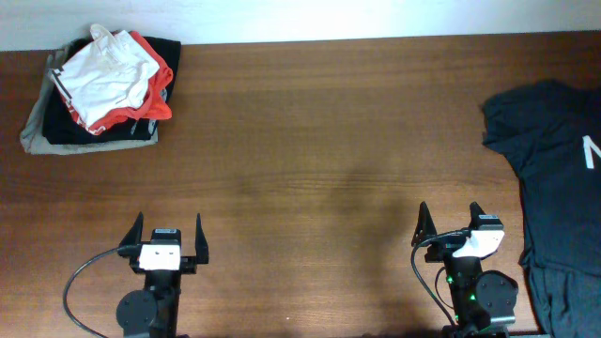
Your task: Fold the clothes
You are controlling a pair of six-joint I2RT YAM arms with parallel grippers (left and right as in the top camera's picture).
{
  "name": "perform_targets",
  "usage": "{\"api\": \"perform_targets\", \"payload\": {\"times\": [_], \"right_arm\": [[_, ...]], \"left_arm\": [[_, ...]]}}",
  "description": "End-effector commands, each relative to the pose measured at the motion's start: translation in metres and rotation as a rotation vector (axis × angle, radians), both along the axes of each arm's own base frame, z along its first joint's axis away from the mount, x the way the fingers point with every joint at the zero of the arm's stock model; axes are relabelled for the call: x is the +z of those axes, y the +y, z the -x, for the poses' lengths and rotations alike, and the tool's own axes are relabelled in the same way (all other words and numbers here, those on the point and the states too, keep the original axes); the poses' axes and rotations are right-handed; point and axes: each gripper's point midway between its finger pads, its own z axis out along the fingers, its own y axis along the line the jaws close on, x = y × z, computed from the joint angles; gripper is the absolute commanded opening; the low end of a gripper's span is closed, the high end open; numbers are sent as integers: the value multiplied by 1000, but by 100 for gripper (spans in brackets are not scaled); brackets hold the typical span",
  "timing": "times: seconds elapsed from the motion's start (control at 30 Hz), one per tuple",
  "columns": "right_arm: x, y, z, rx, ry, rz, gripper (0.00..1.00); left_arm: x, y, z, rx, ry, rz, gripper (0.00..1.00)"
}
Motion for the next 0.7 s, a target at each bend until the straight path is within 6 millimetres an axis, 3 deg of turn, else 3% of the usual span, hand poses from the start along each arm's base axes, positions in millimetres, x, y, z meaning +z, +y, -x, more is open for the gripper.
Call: {"api": "perform_targets", "payload": {"times": [0.0,0.37,0.43,0.53,0.67], "right_arm": [[-2,0,0,0,1,4,99],[-1,0,0,0,-4,-1,99],[11,7,0,37,-49,-97,99],[16,36,4,196,-38,-310,99],[24,40,5,223,-50,-405,99]], "left_arm": [[-2,3,0,12,1,-13,99],[-2,3,0,12,1,-13,99],[-2,3,0,12,1,-13,99],[-2,3,0,12,1,-13,99],[-2,3,0,12,1,-13,99]]}}
